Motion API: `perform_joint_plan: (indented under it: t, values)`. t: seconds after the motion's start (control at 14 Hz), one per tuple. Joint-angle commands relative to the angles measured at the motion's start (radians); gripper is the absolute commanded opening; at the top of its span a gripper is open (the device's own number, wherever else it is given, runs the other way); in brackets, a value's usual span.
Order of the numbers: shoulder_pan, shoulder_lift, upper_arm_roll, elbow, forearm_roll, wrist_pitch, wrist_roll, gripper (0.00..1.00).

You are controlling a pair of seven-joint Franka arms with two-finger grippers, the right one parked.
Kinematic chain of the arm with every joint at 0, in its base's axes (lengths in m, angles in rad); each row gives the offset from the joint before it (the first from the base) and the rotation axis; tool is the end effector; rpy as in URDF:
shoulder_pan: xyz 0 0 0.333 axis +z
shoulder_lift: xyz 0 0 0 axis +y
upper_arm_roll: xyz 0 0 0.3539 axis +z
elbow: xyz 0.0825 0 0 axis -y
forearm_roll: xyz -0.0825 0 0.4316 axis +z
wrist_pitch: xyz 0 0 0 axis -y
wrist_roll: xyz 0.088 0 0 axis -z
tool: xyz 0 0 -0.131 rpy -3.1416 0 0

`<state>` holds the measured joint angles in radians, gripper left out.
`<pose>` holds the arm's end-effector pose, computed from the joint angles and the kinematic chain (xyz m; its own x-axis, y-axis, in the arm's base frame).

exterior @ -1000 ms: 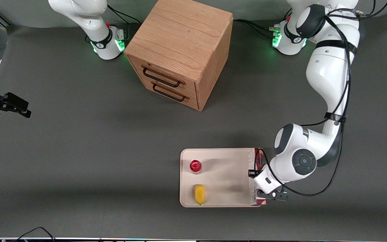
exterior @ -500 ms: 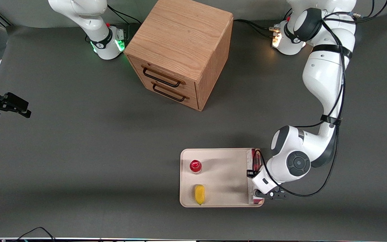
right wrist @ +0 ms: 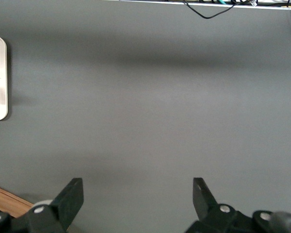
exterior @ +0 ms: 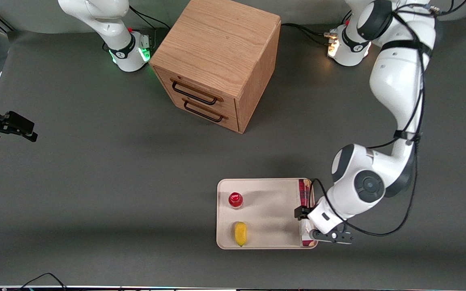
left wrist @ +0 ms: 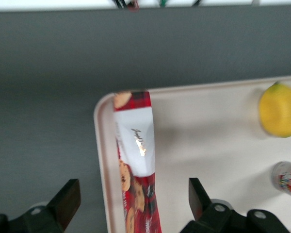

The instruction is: Place red cookie box on tray

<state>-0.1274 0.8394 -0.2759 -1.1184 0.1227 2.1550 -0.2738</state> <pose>0.8214 -0.2606 0.3258 0.9804 -0.0594 0.1878 -0.0876 -0.9855 0.1456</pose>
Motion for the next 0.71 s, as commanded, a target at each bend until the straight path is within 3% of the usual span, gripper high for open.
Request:
perform_joint_plan:
  t: [0.0,0.14,0.43,0.64]
  values:
    - [0.073,-0.244,0.012,-0.21,-0.095,-0.018,-0.01,1.0]
    - [0.136,-0.391,0.009,-0.306,-0.117,-0.102,0.001,1.0]
    - [0.245,-0.577,0.011,-0.371,-0.107,-0.343,0.189,1.0]
    - [0.301,-0.731,0.012,-0.495,-0.104,-0.379,0.242,1.0]
